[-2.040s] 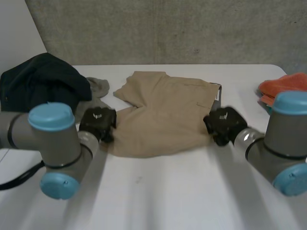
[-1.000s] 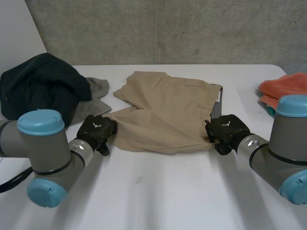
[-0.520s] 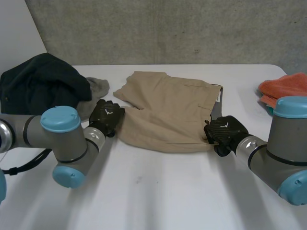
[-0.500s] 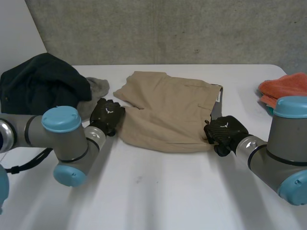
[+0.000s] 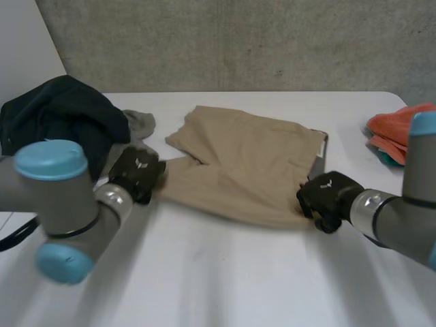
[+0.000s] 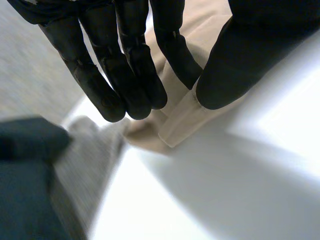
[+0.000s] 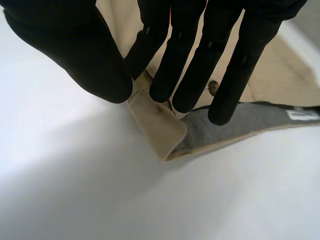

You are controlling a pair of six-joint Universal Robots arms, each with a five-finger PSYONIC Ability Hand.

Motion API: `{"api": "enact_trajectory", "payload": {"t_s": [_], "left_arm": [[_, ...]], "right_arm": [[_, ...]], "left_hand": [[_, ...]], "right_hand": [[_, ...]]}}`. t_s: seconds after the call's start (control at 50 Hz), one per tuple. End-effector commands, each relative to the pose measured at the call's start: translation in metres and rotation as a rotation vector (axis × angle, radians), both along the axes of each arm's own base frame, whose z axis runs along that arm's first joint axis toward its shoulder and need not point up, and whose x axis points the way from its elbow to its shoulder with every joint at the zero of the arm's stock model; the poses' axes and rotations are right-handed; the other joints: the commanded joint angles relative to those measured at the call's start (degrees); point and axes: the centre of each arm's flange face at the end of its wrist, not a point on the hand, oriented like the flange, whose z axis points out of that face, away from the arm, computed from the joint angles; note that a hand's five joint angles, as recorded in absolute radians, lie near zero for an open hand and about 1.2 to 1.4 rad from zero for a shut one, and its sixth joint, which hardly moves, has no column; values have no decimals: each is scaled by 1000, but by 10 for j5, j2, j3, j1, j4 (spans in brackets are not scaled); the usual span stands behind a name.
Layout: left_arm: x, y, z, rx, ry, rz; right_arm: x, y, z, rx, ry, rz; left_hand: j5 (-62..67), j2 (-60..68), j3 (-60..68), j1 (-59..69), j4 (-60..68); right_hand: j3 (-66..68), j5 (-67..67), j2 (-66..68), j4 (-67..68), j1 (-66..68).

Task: Fold the laundry.

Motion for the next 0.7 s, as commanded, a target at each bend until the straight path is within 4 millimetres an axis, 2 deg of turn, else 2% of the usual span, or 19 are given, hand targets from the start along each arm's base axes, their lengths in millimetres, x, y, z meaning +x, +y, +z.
{"api": "enact_trajectory", "payload": {"t_s": [0.02,0.06,0.12,0.18,0.24,0.32,0.34,0.38,0.4,0.46,0.48,0.54,0.56,0.62,0.64,0.7], "left_arm": [[33,92,24,348,-179,-23],[39,117,28,463,-242,-58],[43,139,30,620,-305,-111],[43,144,32,702,-328,-133],[32,127,34,675,-312,-135],[19,97,37,608,-290,-99],[11,82,40,560,-271,-78],[2,66,42,502,-239,-56],[-8,48,44,432,-192,-30],[-23,19,45,318,-123,3],[-33,1,46,241,-74,22],[-46,-27,45,118,-11,41],[-54,-42,41,54,22,49],[-66,-65,42,-64,81,53],[-73,-76,41,-129,111,49],[-84,-91,39,-228,149,30]], "right_arm": [[-22,38,24,190,278,215],[-28,51,27,249,350,297],[-32,60,28,283,407,383],[-33,62,26,297,425,411],[-32,58,25,306,419,409],[-32,40,26,261,371,317],[-32,28,27,228,336,255],[-32,15,28,190,296,187],[-31,2,28,149,252,126],[-29,-17,28,83,189,47],[-28,-30,28,30,151,1],[-25,-47,26,-51,102,-57],[-23,-58,23,-109,76,-90],[-19,-74,20,-203,43,-120],[-16,-85,18,-274,20,-133],[-10,-98,12,-354,-2,-138]], "left_hand": [[134,115,119,151,117],[134,115,119,151,117],[134,115,119,151,117],[134,115,119,151,117],[134,115,119,151,117],[134,115,119,151,117],[134,115,119,151,117],[134,115,119,151,117],[134,115,119,151,117],[134,115,119,151,117],[134,115,119,151,117],[134,115,119,151,117],[134,115,119,151,117],[134,115,119,151,117],[134,115,119,151,117],[134,115,119,151,117]], "right_hand": [[116,117,118,115,168],[116,117,118,115,168],[116,117,118,115,168],[116,117,118,115,168],[116,117,118,115,168],[116,117,118,115,168],[116,117,118,115,168],[116,117,118,115,168],[116,117,118,115,168],[116,117,118,115,168],[116,117,118,115,168],[116,117,118,115,168],[116,117,118,115,168],[116,117,118,115,168],[116,117,118,115,168],[116,117,118,115,168]]}}
